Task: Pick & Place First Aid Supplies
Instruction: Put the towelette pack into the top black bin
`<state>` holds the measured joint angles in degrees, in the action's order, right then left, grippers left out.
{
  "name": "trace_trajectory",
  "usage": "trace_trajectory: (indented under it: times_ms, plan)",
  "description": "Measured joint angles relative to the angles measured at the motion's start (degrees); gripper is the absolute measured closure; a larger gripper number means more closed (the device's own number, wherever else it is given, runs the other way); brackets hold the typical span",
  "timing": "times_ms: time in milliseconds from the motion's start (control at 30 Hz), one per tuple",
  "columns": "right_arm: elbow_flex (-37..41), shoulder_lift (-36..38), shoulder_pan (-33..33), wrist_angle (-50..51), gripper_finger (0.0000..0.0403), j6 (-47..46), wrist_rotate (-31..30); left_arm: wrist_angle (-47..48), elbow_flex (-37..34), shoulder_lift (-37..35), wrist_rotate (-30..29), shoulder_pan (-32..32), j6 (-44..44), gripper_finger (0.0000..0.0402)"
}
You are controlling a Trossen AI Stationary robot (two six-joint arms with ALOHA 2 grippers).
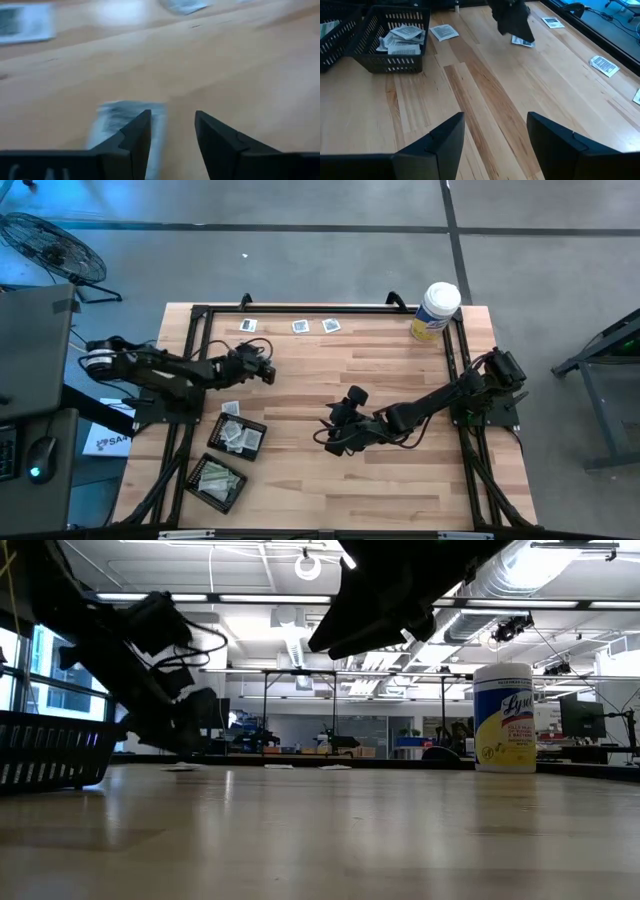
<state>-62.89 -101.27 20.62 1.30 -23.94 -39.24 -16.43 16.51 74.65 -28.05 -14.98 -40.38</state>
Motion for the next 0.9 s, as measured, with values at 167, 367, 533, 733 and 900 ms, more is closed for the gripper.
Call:
trace_trajectory:
  times_ms: [167, 367, 533, 733, 900]
  plan:
    - [0.0, 0.0, 0.0, -0.1, 0.0194, 0.0, 0.0, 10.6, 5.6, 4.7, -8.1, 0.0, -7.4, 0.025]
    - [0.0, 0.0, 0.0, -0.1, 0.0194, 0.0, 0.2, 12.0, 8.4, 8.0, -7.5, -0.1, -9.8, 0.025]
    - [0.0, 0.0, 0.0, -0.1, 0.0194, 0.0, 0.3, 11.9, 8.5, 10.2, -11.1, -1.4, -16.4, 0.025]
    - [0.0, 0.0, 0.0, -0.3, 0.0194, 0.0, 0.3, 9.9, 8.6, 13.4, -9.6, -2.8, -16.9, 0.025]
    - [0.0, 0.0, 0.0, -0.3, 0.0194, 0.0, 0.4, 4.9, 8.6, 15.2, -10.1, -2.7, -13.6, 0.025]
